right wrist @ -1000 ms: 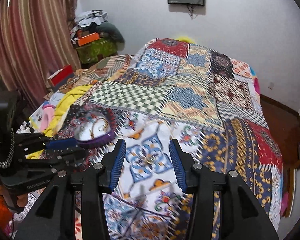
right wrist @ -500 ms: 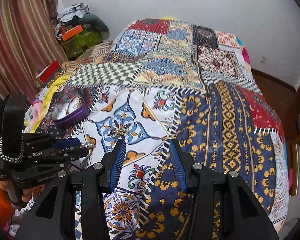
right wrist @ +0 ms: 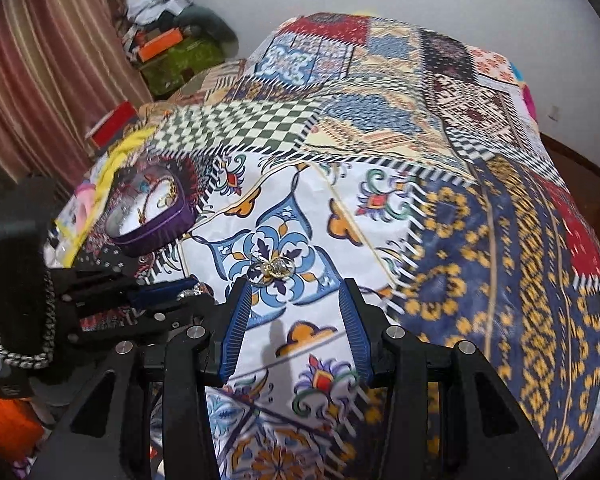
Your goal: Organize jewelry
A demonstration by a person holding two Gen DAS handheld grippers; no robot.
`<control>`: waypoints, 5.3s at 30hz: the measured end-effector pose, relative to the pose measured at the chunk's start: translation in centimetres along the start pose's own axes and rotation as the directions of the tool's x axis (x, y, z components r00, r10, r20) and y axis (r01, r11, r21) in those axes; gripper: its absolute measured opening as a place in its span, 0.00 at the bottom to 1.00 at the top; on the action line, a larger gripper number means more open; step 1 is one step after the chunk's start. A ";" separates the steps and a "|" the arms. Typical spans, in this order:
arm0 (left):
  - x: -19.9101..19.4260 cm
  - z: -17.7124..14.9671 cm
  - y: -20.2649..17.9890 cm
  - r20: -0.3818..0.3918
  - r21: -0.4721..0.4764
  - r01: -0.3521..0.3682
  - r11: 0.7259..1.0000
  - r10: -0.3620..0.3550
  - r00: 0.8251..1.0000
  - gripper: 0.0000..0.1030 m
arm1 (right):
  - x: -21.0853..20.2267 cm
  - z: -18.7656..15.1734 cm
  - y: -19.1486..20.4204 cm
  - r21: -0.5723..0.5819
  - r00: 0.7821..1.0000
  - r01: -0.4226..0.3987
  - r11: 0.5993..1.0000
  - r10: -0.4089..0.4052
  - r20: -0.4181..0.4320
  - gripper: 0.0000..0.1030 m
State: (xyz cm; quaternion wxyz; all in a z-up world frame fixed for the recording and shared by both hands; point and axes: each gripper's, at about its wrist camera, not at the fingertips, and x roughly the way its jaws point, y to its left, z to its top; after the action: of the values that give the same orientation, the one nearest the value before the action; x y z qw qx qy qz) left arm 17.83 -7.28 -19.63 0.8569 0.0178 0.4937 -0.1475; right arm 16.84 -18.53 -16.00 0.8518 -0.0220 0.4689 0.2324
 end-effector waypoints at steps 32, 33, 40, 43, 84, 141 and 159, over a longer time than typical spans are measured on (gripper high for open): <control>-2.1 1.4 1.7 0.078 -0.038 -0.008 0.999 0.011 0.997 0.13 | 4.3 1.7 0.2 -0.018 0.992 -0.073 0.997 0.071 -0.102 0.09; -2.4 1.4 1.7 0.084 -0.038 -0.010 0.999 0.013 0.996 0.13 | 4.0 1.6 0.3 -0.019 0.992 -0.074 0.997 0.071 -0.100 0.09; -3.8 1.5 2.1 0.109 -0.044 -0.020 0.999 0.025 0.994 0.13 | 2.9 0.6 0.9 -0.059 0.993 -0.025 0.998 0.018 -0.120 0.16; -3.8 1.4 2.1 0.109 -0.049 -0.019 0.999 0.025 0.994 0.13 | 3.0 0.5 0.7 -0.075 0.992 0.006 0.997 -0.015 -0.122 0.21; -8.3 1.5 2.1 0.183 -0.059 -0.042 0.997 0.052 0.982 0.13 | -3.7 3.3 2.8 -0.131 0.997 0.001 0.991 0.009 0.077 0.11; -7.5 -1.9 4.9 0.127 -0.117 -0.022 0.993 0.037 0.991 0.13 | 0.1 0.3 4.0 -0.087 0.994 -0.090 0.992 0.085 -0.061 0.15; -11.1 -1.8 6.6 0.201 -0.153 -0.058 0.987 0.088 0.976 0.13 | -4.1 3.2 6.2 -0.115 0.988 -0.119 0.986 0.129 0.084 0.15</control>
State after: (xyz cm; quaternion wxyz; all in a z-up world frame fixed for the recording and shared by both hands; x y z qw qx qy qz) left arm 12.88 1.94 -11.90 0.9075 -0.0423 0.4101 -0.0803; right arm 14.96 -13.76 -9.76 0.8538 -0.0290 0.4165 0.3110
